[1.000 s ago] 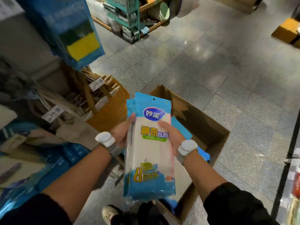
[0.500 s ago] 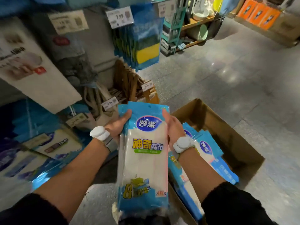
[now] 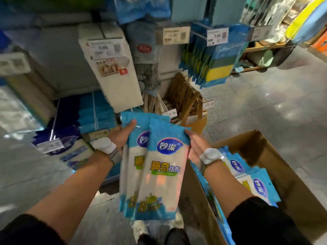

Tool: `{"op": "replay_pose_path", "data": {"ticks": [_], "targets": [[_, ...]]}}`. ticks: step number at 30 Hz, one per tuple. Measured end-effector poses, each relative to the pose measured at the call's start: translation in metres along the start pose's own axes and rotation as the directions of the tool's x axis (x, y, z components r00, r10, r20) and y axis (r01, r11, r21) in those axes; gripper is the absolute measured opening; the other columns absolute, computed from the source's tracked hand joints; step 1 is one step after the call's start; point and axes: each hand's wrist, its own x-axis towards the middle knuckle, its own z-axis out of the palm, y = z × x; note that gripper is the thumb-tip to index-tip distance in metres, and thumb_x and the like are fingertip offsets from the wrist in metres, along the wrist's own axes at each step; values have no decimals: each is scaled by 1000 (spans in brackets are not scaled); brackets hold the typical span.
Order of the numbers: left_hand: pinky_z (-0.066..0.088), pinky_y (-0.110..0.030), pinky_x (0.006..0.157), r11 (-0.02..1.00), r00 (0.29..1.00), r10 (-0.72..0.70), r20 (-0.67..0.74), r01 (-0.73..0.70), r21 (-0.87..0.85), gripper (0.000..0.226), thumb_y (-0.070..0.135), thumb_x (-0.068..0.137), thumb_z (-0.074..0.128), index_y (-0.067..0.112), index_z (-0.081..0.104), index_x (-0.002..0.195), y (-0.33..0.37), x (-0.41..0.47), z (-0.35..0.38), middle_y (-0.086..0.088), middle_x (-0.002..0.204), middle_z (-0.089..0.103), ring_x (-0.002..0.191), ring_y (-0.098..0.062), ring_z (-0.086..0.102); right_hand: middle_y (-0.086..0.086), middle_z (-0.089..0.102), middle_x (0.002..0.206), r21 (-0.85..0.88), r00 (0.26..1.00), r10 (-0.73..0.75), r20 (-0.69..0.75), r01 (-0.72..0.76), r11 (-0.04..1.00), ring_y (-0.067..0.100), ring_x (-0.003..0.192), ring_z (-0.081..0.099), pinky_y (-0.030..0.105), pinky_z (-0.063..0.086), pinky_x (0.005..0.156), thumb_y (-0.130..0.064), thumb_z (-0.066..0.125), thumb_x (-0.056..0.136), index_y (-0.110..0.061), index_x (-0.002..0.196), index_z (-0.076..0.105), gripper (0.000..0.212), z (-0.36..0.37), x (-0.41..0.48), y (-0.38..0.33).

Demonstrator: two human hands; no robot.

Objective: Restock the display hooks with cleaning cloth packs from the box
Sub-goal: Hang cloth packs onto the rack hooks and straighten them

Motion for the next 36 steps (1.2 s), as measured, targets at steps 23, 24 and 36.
{"op": "replay_pose_path", "data": {"ticks": [23, 24, 36], "targets": [[54, -55, 100, 987, 857, -9, -515, -75, -142, 67, 75, 62, 82, 25, 80, 106, 15, 8, -113, -10, 111, 78, 104, -33, 75, 27, 54, 141, -966, 982, 89, 167, 145, 213, 41, 132, 50, 47, 40, 112, -15, 36, 107, 5, 138, 53, 40, 77, 158, 29], [55, -54, 100, 983, 851, -12, -524, -86, -162, 66, 72, 65, 82, 22, 79, 107, 18, 7, -111, -11, 111, 78, 105, -34, 75, 27, 54, 140, -968, 979, 93, 182, 162, 193, 41, 131, 50, 46, 40, 112, -15, 36, 107, 5, 137, 53, 40, 85, 164, 26], [50, -57, 105, 959, 827, -17, -561, -146, -245, 69, 68, 68, 83, 19, 77, 116, 26, 12, -101, -13, 118, 76, 110, -35, 72, 21, 65, 129, -932, 971, 111, 211, 166, 322, 38, 122, 60, 46, 49, 105, -34, 48, 99, -3, 128, 64, 45, 128, 219, 23]]}}
